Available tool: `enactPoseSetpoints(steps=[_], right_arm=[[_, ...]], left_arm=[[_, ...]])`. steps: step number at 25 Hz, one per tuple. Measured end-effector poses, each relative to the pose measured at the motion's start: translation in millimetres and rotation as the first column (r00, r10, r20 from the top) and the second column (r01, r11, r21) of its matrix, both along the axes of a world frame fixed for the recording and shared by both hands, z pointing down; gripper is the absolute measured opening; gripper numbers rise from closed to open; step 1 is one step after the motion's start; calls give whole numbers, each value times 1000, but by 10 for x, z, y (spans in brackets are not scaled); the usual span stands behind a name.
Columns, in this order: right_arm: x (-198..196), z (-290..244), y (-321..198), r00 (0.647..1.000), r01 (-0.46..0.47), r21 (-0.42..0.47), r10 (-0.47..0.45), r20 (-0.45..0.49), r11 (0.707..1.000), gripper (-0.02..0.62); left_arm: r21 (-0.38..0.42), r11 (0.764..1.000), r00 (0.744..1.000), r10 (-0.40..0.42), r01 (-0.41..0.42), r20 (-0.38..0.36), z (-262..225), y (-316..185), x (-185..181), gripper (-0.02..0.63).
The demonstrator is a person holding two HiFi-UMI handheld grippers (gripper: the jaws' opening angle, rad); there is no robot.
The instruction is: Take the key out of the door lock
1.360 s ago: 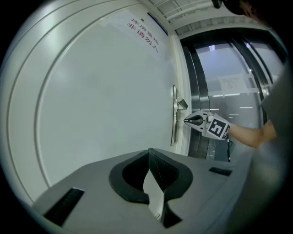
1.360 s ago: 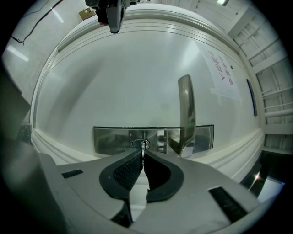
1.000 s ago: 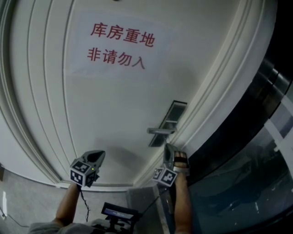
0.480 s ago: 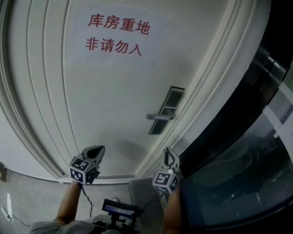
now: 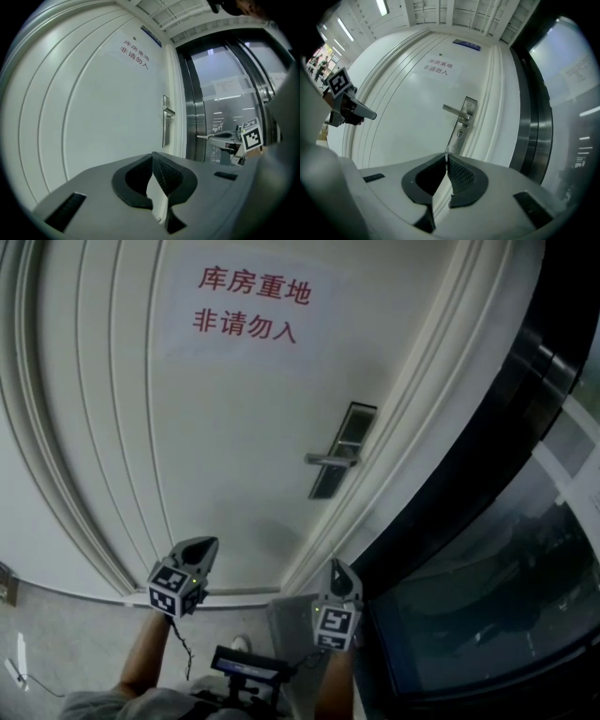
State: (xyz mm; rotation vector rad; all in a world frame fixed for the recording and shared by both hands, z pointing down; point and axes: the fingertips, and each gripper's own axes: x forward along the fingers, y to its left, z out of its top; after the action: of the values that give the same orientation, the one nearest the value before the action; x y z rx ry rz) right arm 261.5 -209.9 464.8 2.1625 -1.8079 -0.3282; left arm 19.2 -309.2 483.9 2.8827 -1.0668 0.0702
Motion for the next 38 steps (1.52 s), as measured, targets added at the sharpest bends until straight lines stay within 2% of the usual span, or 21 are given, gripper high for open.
enactPoseSetpoints(steps=[4,9,16,30,38], right_arm=[[-161,80,196,994,15,8,-16,106,1000,20],[-358,121,401,987,43,21,-46,155,999,20],[-567,159,668,960,66,32,-72,269,997,20],[-820,236,715,945,155,18,-153,288,988,20],[-833,182,735,946,151,33,-154,285,988,18]], left_arm=[[0,1000,1000,6,-6,0,45,207,-59,8],[12,1000,1000,-2,1,19,95,413,-147,8],[24,1000,1000,-9,8,28,111,683,-220,8],[30,1000,999,-3,2,40,141,836,-272,8],[27,1000,999,-9,8,31,128,819,-305,8]])
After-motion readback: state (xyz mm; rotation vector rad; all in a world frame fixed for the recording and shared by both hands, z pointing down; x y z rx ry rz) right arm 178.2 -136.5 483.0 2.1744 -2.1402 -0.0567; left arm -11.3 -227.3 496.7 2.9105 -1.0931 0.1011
